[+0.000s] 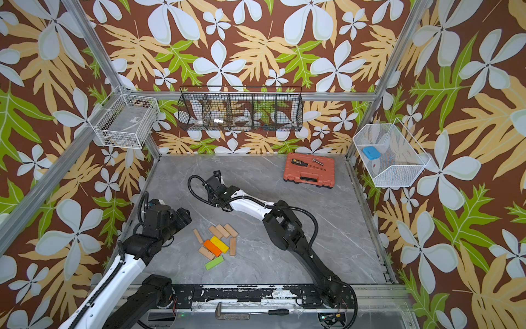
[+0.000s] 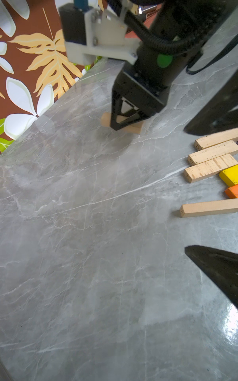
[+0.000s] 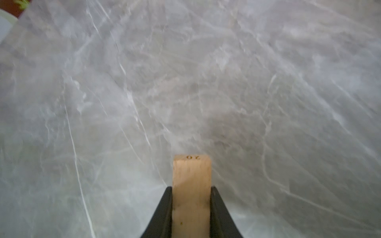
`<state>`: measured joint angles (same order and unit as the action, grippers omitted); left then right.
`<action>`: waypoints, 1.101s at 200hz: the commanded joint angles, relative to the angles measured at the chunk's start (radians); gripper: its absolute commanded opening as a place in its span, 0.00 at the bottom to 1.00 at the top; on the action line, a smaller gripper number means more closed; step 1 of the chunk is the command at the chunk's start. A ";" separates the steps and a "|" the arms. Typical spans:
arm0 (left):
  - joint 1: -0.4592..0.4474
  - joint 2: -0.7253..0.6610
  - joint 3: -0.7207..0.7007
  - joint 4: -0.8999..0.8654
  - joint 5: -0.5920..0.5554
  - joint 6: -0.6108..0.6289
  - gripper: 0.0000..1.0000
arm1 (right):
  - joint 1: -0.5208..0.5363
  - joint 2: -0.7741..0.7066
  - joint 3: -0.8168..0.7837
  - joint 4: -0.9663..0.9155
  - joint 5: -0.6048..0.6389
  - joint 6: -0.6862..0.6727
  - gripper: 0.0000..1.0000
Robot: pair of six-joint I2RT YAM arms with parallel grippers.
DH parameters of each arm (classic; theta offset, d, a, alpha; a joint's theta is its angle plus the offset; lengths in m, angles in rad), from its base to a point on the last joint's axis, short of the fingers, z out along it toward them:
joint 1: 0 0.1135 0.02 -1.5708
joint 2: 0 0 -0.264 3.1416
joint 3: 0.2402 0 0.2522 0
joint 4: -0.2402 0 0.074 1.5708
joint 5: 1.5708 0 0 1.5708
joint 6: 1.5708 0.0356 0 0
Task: Assemble the letter k with building blocks
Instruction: Pick up the building block from the center of the board, then place the building block at the center of the board.
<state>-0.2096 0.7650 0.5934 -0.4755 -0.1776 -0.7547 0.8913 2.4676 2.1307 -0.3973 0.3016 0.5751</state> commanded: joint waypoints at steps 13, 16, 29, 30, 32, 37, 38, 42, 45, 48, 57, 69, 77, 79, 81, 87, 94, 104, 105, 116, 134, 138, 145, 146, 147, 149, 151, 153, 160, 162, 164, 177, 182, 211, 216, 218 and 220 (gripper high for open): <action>0.001 -0.003 -0.005 0.029 0.010 -0.011 0.86 | -0.008 0.115 0.181 -0.016 0.065 -0.025 0.19; 0.002 -0.003 -0.006 0.029 0.010 -0.011 0.86 | -0.010 0.125 0.197 -0.021 0.064 -0.024 0.19; 0.001 -0.004 -0.007 0.029 0.010 -0.010 0.86 | -0.017 0.160 0.240 -0.037 0.058 -0.008 0.19; 0.001 -0.004 -0.007 0.029 0.010 -0.010 0.86 | -0.018 0.162 0.241 -0.038 0.058 -0.006 0.19; 0.001 -0.004 -0.007 0.028 0.010 -0.011 0.85 | -0.020 0.165 0.243 -0.037 0.057 -0.002 0.19; 0.001 -0.006 -0.009 0.029 0.009 -0.010 0.86 | -0.024 0.172 0.243 -0.036 0.051 0.012 0.19; 0.000 -0.006 -0.010 0.029 0.009 -0.010 0.86 | -0.025 0.173 0.243 -0.035 0.050 0.015 0.19; 0.001 -0.006 -0.010 0.030 0.009 -0.010 0.86 | -0.028 0.176 0.242 -0.031 0.045 0.028 0.19; 0.002 -0.006 -0.011 0.031 0.009 -0.012 0.86 | -0.032 0.179 0.241 -0.030 0.040 0.038 0.19; 0.001 -0.006 -0.012 0.031 0.009 -0.011 0.85 | -0.035 0.183 0.241 -0.029 0.035 0.049 0.19; 0.001 -0.006 -0.015 0.032 0.009 -0.013 0.86 | -0.044 0.193 0.240 -0.026 0.020 0.080 0.19; 0.002 -0.006 -0.020 0.038 0.009 -0.015 0.86 | -0.050 0.212 0.252 -0.018 0.005 0.099 0.19; 0.000 -0.004 -0.022 0.041 0.009 -0.016 0.86 | -0.052 0.229 0.275 -0.028 0.005 0.103 0.19; 0.001 -0.003 -0.023 0.041 0.008 -0.016 0.86 | -0.052 0.234 0.283 -0.031 0.008 0.103 0.19; 0.000 -0.003 -0.022 0.041 0.010 -0.016 0.86 | -0.052 0.238 0.290 -0.034 0.009 0.103 0.19; 0.002 -0.001 -0.022 0.041 0.008 -0.017 0.85 | -0.052 0.253 0.309 -0.045 0.013 0.103 0.19; 0.000 0.001 -0.023 0.041 0.007 -0.018 0.85 | -0.054 0.266 0.325 -0.056 0.018 0.104 0.19; 0.001 0.002 -0.022 0.041 0.007 -0.018 0.86 | -0.055 0.275 0.326 -0.058 0.017 0.109 0.19; 0.001 0.003 -0.022 0.041 0.007 -0.017 0.86 | -0.056 0.276 0.325 -0.058 0.017 0.109 0.19; 0.000 0.003 -0.026 0.041 0.006 -0.020 0.86 | -0.058 0.278 0.311 -0.053 0.014 0.116 0.19; 0.001 0.003 -0.028 0.041 0.004 -0.020 0.86 | -0.061 0.285 0.298 -0.046 0.008 0.129 0.23; 0.000 0.003 -0.028 0.041 0.004 -0.020 0.86 | -0.062 0.287 0.299 -0.046 0.006 0.130 0.24; 0.000 0.003 -0.029 0.041 0.004 -0.021 0.86 | -0.063 0.290 0.299 -0.045 0.006 0.133 0.26; 0.001 0.003 -0.028 0.041 0.003 -0.021 0.86 | -0.062 0.290 0.298 -0.046 0.005 0.134 0.26; 0.002 0.003 -0.028 0.041 0.004 -0.022 0.86 | -0.063 0.290 0.298 -0.046 0.005 0.135 0.27; 0.000 0.003 -0.029 0.041 0.003 -0.022 0.86 | -0.062 0.291 0.298 -0.046 0.004 0.136 0.27; 0.001 0.003 -0.029 0.041 0.002 -0.022 0.86 | -0.064 0.292 0.299 -0.045 0.004 0.138 0.28; 0.000 0.003 -0.029 0.041 0.001 -0.022 0.86 | -0.064 0.292 0.299 -0.044 0.002 0.139 0.29; 0.001 0.003 -0.030 0.041 0.001 -0.024 0.86 | -0.066 0.293 0.299 -0.042 -0.004 0.144 0.31; 0.000 0.003 -0.030 0.041 0.001 -0.024 0.86 | -0.066 0.294 0.298 -0.042 -0.005 0.146 0.31; 0.000 0.003 -0.030 0.041 0.001 -0.024 0.86 | -0.066 0.294 0.298 -0.041 -0.007 0.148 0.31; 0.001 0.005 -0.032 0.042 0.000 -0.027 0.86 | -0.066 0.289 0.298 -0.037 -0.010 0.151 0.32; 0.000 0.006 -0.032 0.043 0.000 -0.028 0.86 | -0.067 0.288 0.299 -0.035 -0.010 0.151 0.32; 0.000 0.011 -0.039 0.043 -0.008 -0.032 0.86 | -0.067 0.257 0.296 -0.022 -0.027 0.150 0.35; 0.002 0.012 -0.040 0.044 -0.007 -0.034 0.86 | -0.067 0.248 0.295 -0.019 -0.032 0.150 0.35; 0.002 0.012 -0.041 0.044 -0.007 -0.035 0.86 | -0.067 0.245 0.296 -0.017 -0.034 0.150 0.36; 0.000 0.013 -0.041 0.046 -0.007 -0.036 0.86 | -0.067 0.240 0.294 -0.016 -0.035 0.150 0.36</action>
<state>-0.2096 0.7742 0.5579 -0.4500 -0.1749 -0.7773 0.8249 2.7384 2.4275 -0.3847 0.2901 0.7105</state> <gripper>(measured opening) 0.857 0.346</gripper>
